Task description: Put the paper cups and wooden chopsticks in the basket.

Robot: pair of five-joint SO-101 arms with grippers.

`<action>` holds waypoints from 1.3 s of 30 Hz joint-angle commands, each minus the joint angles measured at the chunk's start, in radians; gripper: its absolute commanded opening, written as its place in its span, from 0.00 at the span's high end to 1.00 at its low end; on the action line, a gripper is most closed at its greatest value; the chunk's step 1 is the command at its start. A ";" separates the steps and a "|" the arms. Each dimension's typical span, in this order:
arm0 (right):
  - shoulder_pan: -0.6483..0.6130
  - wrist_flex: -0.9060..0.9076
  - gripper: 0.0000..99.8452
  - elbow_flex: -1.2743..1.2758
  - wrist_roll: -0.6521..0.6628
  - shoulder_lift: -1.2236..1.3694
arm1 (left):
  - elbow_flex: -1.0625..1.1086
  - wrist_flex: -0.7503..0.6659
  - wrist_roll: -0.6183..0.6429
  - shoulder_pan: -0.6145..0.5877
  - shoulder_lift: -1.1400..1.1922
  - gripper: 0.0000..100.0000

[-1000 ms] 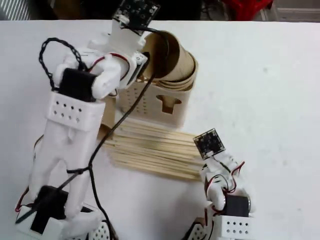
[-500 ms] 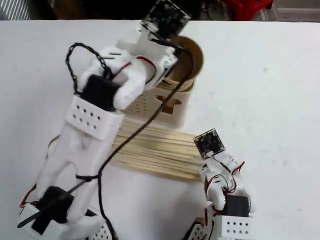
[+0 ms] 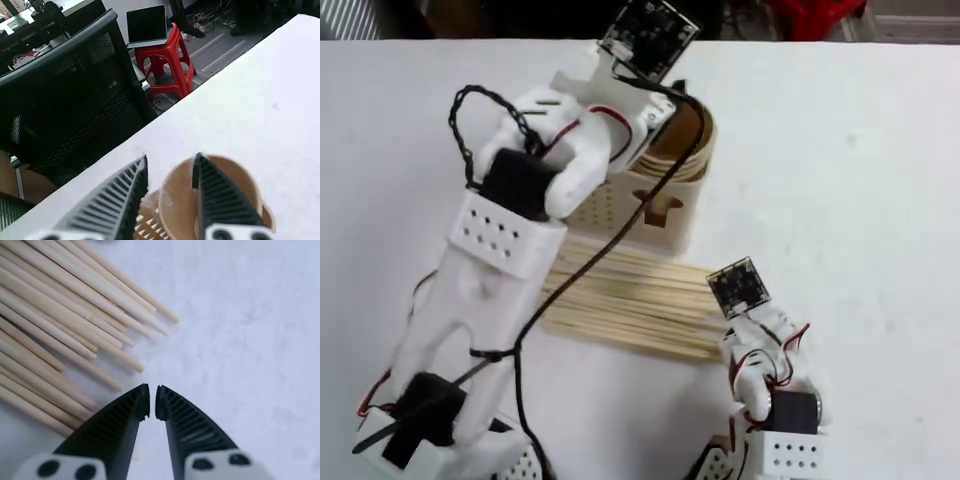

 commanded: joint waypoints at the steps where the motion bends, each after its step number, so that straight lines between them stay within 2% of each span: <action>1: 0.002 -0.021 0.96 0.009 0.011 -0.010 | 0.046 0.020 0.002 -0.031 -0.005 0.84; 7: 0.002 -0.018 0.96 0.009 0.011 -0.010 | 0.127 0.028 0.011 -0.130 -0.007 0.84; 11: 0.002 -0.019 0.96 0.009 0.011 -0.010 | 0.175 0.021 0.011 -0.131 -0.012 0.84; 14: 0.002 -0.019 0.96 0.009 0.011 -0.010 | 0.124 0.035 0.011 -0.148 -0.022 0.84; 20: 0.002 -0.019 0.96 0.009 0.011 -0.010 | -0.003 0.199 0.100 -0.289 -0.134 0.84; 26: 0.002 -0.019 0.96 0.009 0.011 -0.010 | -0.015 0.453 0.092 -0.409 -0.257 0.84; 29: 0.002 -0.019 0.96 0.009 0.011 -0.010 | 0.000 0.617 -0.032 -0.444 -0.306 0.84; 32: 0.002 -0.019 0.96 0.009 0.012 -0.010 | 0.109 0.707 -0.144 -0.458 -0.375 0.84; 35: 0.002 -0.018 0.96 0.009 0.015 -0.010 | 0.301 0.704 -0.235 -0.464 -0.481 0.84; 39: 0.002 -0.013 0.96 0.009 0.084 -0.008 | 0.623 0.562 -0.331 -0.527 -0.656 0.84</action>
